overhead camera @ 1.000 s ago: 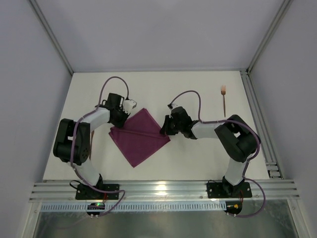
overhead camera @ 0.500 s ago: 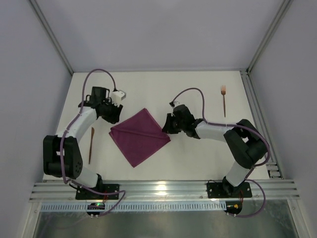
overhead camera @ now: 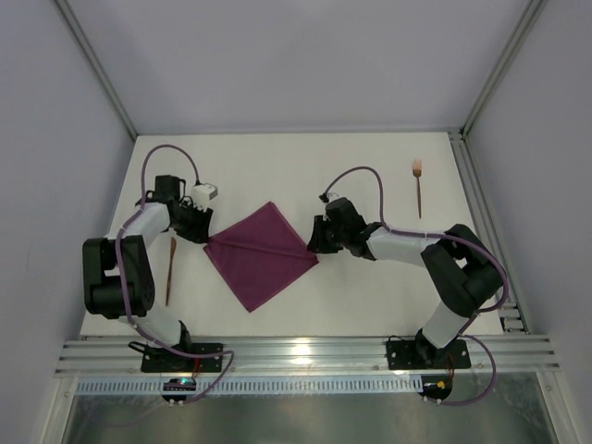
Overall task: Fold the napkin into a case and place the utensils inside
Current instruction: Smooth out the upper triangle-folded napkin at the center of the board.
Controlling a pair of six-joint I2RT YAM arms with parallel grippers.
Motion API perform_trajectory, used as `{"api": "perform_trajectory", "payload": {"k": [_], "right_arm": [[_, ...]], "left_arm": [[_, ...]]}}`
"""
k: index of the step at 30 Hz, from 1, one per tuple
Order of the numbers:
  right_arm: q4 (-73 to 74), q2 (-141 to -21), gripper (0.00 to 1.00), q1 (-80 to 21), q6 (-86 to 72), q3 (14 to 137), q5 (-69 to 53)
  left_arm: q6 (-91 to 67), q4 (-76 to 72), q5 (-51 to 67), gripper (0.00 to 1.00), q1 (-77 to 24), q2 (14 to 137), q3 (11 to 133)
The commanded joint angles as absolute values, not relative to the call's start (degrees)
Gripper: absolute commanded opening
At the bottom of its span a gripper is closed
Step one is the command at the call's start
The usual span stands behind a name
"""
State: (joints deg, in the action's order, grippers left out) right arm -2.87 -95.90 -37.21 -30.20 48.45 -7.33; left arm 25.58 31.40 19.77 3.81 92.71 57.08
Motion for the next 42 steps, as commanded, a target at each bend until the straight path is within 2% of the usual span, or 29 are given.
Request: {"api": "perform_trajectory", "payload": {"k": [1,9,13,17,19,20,21,24,29,42], "right_arm": [[-2.64,-95.63,0.28,-37.09,-29.44,47.46,-5.63],[-2.81,-95.71,0.28,-37.09,-29.18,46.41,-5.45],[-3.43,-95.89,0.26,-37.09,-29.44,46.06,-5.97],[-4.57,-95.8,0.21,-37.0,-29.97,45.27,-6.59],[-4.83,-95.89,0.17,-37.09,-30.23,45.0,-6.59],[-4.83,-95.8,0.16,-37.09,-30.23,44.83,-6.68],[-4.92,-95.8,0.14,-37.09,-30.23,44.82,-6.59],[-4.75,-95.36,0.09,-37.09,-30.23,44.56,-6.42],[-4.48,-94.14,0.04,-37.09,-29.97,44.3,-6.5],[-4.13,-92.02,0.04,-37.44,-30.5,42.01,-6.86]], "left_arm": [[28.21,27.7,23.73,0.38,3.69,92.29,55.38],[29.35,22.85,25.49,0.36,3.69,91.75,55.63],[30.67,28.45,25.23,0.32,3.69,95.09,58.62],[33.04,31.9,25.49,0.3,3.69,95.72,58.19],[33.66,31.2,26.1,0.24,3.69,94.58,56.96],[34.1,30.77,26.36,0.18,3.69,94.14,56.69],[34.45,30.59,26.98,0.08,3.69,93.26,56.43],[36.47,32.51,26.72,0.0,3.69,92.64,56.25],[42.78,36.99,25.4,0.0,3.69,90.8,55.11],[59.91,49.04,21.8,0.0,3.69,85.61,51.25]]}}
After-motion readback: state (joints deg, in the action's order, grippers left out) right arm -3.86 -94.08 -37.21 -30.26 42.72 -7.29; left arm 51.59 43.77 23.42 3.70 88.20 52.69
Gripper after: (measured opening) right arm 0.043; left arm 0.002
